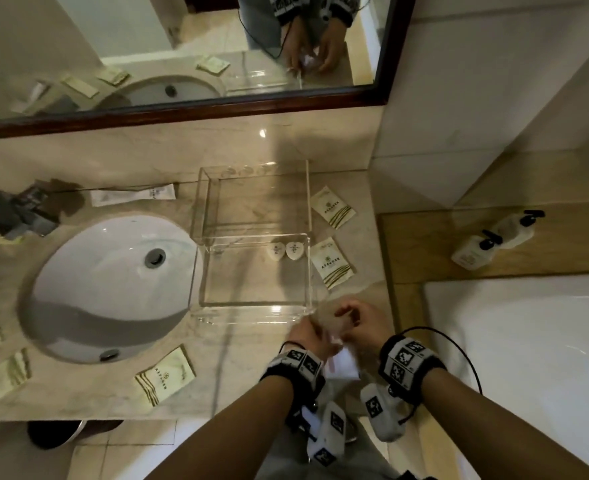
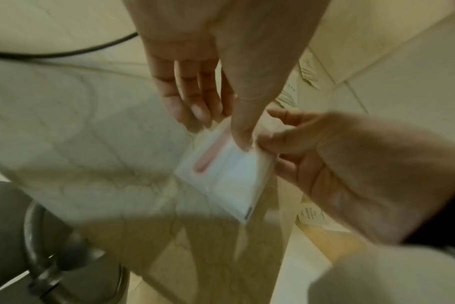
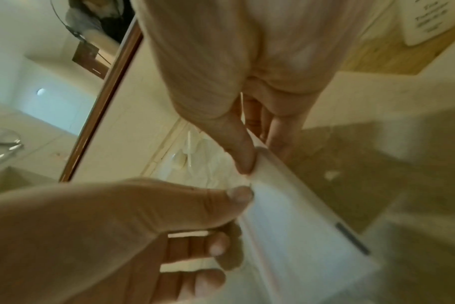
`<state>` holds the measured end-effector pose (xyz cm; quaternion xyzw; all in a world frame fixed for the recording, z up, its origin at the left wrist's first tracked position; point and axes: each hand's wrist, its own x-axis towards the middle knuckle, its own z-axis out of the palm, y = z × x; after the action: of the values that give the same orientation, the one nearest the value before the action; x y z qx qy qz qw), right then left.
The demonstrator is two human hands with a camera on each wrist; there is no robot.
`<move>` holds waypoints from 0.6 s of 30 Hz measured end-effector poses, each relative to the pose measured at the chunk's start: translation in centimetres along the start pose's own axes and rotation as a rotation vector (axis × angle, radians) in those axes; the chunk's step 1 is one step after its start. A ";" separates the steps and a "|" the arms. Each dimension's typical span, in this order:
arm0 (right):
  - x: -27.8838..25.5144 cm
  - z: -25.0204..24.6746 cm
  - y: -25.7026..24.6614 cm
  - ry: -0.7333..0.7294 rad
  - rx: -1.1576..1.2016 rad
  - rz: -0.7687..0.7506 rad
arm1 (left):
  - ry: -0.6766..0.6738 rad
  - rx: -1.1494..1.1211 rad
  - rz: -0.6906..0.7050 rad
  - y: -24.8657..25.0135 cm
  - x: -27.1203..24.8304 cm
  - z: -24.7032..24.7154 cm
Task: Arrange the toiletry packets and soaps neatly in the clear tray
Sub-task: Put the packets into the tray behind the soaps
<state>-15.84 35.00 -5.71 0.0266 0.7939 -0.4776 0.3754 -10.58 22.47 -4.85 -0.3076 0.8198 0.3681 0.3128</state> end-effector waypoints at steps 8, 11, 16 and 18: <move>1.9 -2.1 -6.4 -0.025 0.205 -0.073 | -0.044 -0.341 0.049 -0.1 1.1 -5.4; 2.7 -1.7 -8.5 -0.071 0.155 -0.036 | 0.008 -0.469 0.027 0.1 2.2 -8.4; 4.3 1.0 -9.3 -0.065 -0.163 0.004 | 0.087 -0.451 0.014 -1.1 4.6 -10.8; 4.9 2.1 -9.6 -0.048 -0.217 0.008 | 0.112 -0.396 0.024 -1.5 5.2 -11.2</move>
<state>-22.01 26.60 -2.28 -0.0225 0.8317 -0.3878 0.3968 -15.86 11.30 -3.31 -0.3734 0.7510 0.5081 0.1960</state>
